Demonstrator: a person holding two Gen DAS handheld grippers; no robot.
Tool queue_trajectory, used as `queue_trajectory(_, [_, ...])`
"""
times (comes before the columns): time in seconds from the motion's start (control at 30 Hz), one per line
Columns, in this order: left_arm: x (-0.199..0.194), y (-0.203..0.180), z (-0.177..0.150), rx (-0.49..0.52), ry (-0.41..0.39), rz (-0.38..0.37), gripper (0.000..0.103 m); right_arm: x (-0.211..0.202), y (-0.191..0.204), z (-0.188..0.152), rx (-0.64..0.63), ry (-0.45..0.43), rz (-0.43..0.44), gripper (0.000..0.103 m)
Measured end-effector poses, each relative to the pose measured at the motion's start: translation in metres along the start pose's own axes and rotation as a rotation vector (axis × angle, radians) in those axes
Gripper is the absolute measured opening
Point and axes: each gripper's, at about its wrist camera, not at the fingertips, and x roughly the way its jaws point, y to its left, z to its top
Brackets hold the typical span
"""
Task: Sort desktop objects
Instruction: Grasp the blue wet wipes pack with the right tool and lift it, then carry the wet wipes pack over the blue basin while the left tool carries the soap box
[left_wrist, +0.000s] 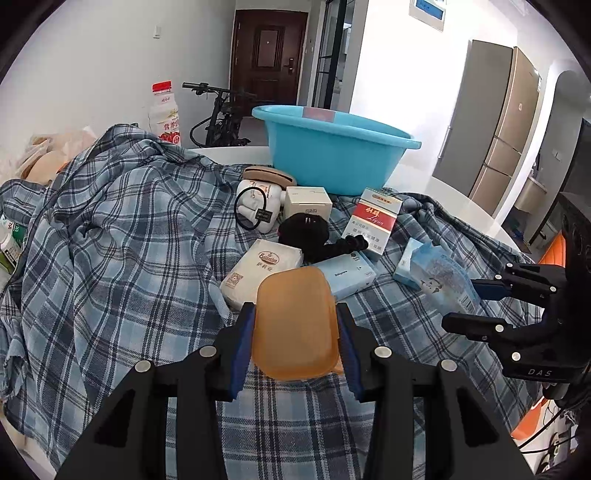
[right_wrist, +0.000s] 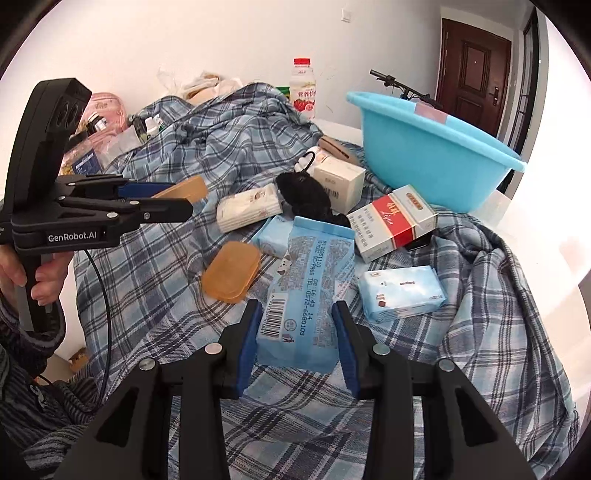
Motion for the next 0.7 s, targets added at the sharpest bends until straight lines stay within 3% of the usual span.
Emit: queue_trajectory(0.7, [-0.005, -0.034, 0.035, 0.108, -0.029, -0.019, 0.044, -0.057, -0.017, 0.029, 0.016, -0.179, -0.045, 0.038])
